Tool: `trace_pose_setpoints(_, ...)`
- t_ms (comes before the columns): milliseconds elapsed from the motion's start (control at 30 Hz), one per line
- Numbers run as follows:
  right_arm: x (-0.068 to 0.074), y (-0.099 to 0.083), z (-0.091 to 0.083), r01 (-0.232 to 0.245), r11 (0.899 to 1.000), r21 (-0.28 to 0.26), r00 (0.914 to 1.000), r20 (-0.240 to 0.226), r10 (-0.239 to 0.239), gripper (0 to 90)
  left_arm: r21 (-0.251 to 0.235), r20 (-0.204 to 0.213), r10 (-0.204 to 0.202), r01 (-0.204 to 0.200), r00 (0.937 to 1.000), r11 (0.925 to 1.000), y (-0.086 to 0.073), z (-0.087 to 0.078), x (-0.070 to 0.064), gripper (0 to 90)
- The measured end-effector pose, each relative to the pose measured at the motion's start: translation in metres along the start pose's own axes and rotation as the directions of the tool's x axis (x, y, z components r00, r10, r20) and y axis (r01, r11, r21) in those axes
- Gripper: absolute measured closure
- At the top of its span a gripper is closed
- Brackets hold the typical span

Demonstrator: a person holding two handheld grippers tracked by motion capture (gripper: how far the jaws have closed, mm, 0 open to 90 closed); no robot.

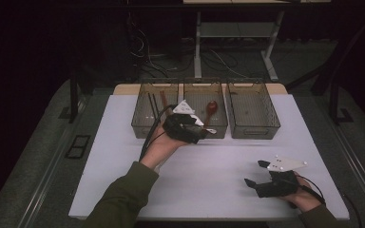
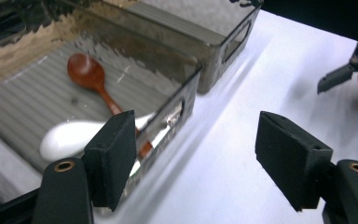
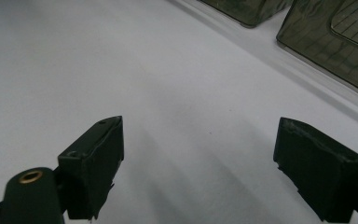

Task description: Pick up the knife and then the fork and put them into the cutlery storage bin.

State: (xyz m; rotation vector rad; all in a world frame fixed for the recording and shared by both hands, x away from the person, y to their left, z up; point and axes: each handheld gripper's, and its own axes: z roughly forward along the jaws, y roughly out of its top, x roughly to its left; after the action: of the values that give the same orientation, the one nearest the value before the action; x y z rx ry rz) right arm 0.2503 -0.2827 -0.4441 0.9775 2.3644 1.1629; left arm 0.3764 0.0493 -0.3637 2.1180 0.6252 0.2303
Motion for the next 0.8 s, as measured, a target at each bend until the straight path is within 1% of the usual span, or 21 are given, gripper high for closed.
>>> trace_pose_setpoints(100,0.0,0.0,0.0,0.0,1.0,-0.001,1.0,0.002,0.0,15.8,0.006,-0.013,-0.008,0.008,0.9999,1.0,-0.011,-0.007,-0.002,28.5)
trace_pose_setpoints(133,0.0,0.0,0.0,0.0,1.0,-0.001,1.0,0.002,0.0,15.8,0.005,-0.018,-0.018,0.018,0.9997,0.9998,-0.015,-0.01,-0.003,29.0)
trace_pose_setpoints(200,0.0,0.0,0.0,-0.001,1.0,-0.001,1.0,0.004,0.001,15.8,0.012,-0.025,-0.017,0.017,0.9995,0.9998,-0.023,-0.015,-0.004,30.4)
trace_pose_setpoints(233,-0.001,-0.001,0.0,0.0,1.0,0.001,1.0,0.004,0.0,15.8,0.016,-0.036,-0.013,0.014,0.9993,0.9998,-0.027,-0.018,-0.004,31.3)
trace_pose_setpoints(300,-0.001,-0.001,0.0,-0.001,1.0,0.005,1.0,0.005,0.001,15.8,0.024,-0.043,-0.019,0.02,0.9989,0.9995,-0.034,-0.023,-0.003,33.3)
trace_pose_setpoints(333,0.0,-0.001,0.0,-0.014,1.0,0.012,0.9999,0.002,0.014,15.8,0.026,-0.049,-0.026,0.027,0.9985,0.9993,-0.038,-0.025,-0.002,34.5)
trace_pose_setpoints(367,-0.001,-0.001,0.0,-0.001,1.0,0.002,1.0,0.005,0.001,15.8,0.029,-0.059,-0.026,0.028,0.9979,0.9992,-0.041,-0.028,-0.001,36.0)
trace_pose_setpoints(400,-0.001,-0.001,0.0,-0.002,1.0,0.002,1.0,0.005,0.002,15.8,0.032,-0.065,-0.03,0.032,0.9974,0.999,-0.045,-0.03,0.0,38.0)
trace_pose_setpoints(433,0.0,-0.001,0.0,-0.013,1.0,0.011,0.9999,0.003,0.013,15.8,0.034,-0.071,-0.035,0.038,0.9969,0.9987,-0.048,-0.032,0.001,39.3)
trace_pose_setpoints(467,0.0,-0.001,0.0,-0.012,1.0,0.011,0.9999,0.003,0.012,15.8,0.039,-0.076,-0.037,0.04,0.9965,0.9984,-0.051,-0.035,0.003,40.4)
trace_pose_setpoints(500,-0.001,-0.001,0.0,0.0,1.0,0.005,1.0,0.006,0.0,15.8,0.037,-0.078,-0.045,0.048,0.9959,0.9982,-0.054,-0.037,0.004,42.6)
trace_pose_setpoints(633,-0.001,-0.001,0.0,-0.002,1.0,0.006,1.0,0.008,0.002,15.8,0.05,-0.103,-0.053,0.058,0.9933,0.997,-0.065,-0.044,0.009,48.9)
trace_pose_setpoints(700,-0.002,-0.002,0.0,-0.001,1.0,0.004,1.0,0.009,0.001,15.8,0.052,-0.109,-0.073,0.079,0.9914,0.9955,-0.071,-0.047,0.011,53.9)
trace_pose_setpoints(767,-0.002,-0.002,0.0,-0.004,1.0,0.004,0.9999,0.011,0.004,15.8,0.06,-0.114,-0.081,0.089,0.9902,0.9943,-0.078,-0.05,0.013,59.0)
trace_pose_setpoints(800,-0.002,-0.002,0.0,-0.004,1.0,0.002,0.9999,0.013,0.003,15.8,0.068,-0.113,-0.095,0.103,0.9891,0.9924,-0.083,-0.052,0.014,61.1)
